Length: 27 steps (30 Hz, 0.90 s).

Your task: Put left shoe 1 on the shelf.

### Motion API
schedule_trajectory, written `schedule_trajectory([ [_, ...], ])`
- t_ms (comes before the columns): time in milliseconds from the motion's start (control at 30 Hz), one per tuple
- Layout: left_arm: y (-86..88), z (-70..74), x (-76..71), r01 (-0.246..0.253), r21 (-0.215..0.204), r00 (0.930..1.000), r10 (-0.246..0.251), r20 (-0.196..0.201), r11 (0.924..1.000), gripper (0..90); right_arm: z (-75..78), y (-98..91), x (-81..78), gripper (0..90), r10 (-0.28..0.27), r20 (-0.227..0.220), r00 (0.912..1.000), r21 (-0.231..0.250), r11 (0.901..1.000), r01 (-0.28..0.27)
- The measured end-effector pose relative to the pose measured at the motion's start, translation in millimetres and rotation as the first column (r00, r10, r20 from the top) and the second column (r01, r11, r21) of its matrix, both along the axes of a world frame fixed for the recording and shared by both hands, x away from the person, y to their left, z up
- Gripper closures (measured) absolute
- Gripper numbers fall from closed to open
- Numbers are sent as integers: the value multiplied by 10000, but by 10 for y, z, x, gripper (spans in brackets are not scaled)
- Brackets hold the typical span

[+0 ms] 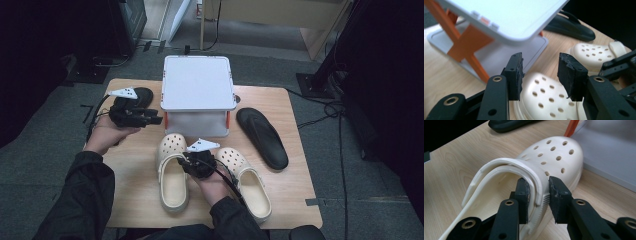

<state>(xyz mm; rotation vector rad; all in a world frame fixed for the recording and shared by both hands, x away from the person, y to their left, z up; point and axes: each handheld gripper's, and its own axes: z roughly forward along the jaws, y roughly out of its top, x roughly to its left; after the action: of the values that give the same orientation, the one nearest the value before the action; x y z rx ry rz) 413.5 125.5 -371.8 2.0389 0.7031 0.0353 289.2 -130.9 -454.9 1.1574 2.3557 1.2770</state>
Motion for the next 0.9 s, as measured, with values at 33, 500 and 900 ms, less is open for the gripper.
schedule_trajectory([
  [33,-23,26,24,29,-22,10000,-30,-26,10000,550,4,-9,-2,719,11,-10,10000,-26,10000,-11],
  [500,-323,144,293,547,71,9985,-546,-63,9985,523,95,-87,19,761,-99,-247,9996,56,9999,100],
  [900,-286,120,322,238,25,9997,-239,109,9997,541,246,-151,150,764,-499,52,9987,342,9982,497],
])
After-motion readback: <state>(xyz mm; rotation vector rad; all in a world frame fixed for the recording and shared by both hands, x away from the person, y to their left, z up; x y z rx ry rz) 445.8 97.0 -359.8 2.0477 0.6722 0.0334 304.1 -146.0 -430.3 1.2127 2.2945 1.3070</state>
